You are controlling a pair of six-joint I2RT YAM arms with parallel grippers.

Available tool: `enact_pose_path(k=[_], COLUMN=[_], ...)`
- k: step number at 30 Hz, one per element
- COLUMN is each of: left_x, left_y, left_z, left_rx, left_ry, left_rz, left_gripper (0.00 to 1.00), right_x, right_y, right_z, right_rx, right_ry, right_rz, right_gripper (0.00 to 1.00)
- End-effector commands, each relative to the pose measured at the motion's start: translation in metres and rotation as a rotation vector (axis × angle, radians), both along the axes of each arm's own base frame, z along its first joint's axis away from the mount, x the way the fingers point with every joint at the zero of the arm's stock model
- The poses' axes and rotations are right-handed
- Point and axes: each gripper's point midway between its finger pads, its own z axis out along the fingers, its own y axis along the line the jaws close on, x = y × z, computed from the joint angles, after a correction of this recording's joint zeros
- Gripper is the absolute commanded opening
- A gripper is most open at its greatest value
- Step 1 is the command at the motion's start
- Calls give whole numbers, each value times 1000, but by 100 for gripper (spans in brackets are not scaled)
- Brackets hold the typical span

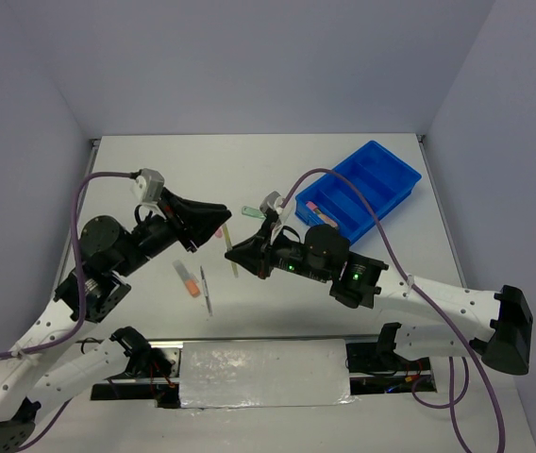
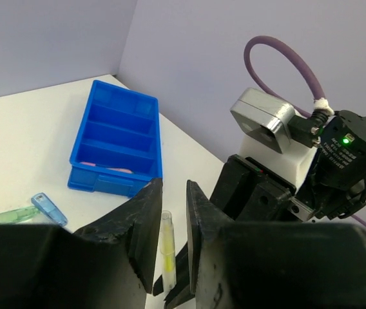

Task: Sort the stationery into containers
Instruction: Close the pen cap on the pen.

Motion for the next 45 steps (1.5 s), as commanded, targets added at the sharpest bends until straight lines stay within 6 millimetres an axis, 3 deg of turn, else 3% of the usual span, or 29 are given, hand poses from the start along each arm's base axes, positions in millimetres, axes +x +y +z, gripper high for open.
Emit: enact_pose_path(k=[1, 12, 16, 18, 24, 30, 32, 34, 38, 44, 45], left_x=[-9, -9, -2, 0, -1, -3, -3, -3, -2, -4, -6], left_y=[-3, -7, -2, 0, 1, -2, -4, -6, -8, -13, -14], left_z=[11, -3, -7, -10, -8, -5, -6, -10, -34, -76, -80], left_rx=[-45, -34, -19, -11, -16, -16, -11, -5, 22, 44, 34], left_ry=[-34, -5, 2, 9, 5, -1, 3, 15, 61, 147, 165], left_rz=[-43, -60, -15, 1, 2, -19, -29, -34, -40, -67, -77], left_gripper=[33, 36, 51, 51, 43, 6, 0, 0, 0, 0, 0], right_x=[2, 5, 1, 2, 1, 4, 6, 9, 18, 29, 31], right_y=[-5, -2, -3, -3, -5, -4, -4, -3, -5, -14, -16], right_z=[26, 33, 38, 37, 38, 41, 44, 52, 92, 206, 215], right_rx=[46, 48, 64, 59, 65, 65, 72, 94, 176, 341, 351], right_ry=[-41, -51, -58, -54, -54, -59, -62, -68, -124, -282, -297], right_rz=[-16, -23, -10, -10, -13, -22, -30, -47, -74, -104, -113], right_gripper=[0, 0, 0, 0, 0, 0, 0, 0, 0, 0, 0])
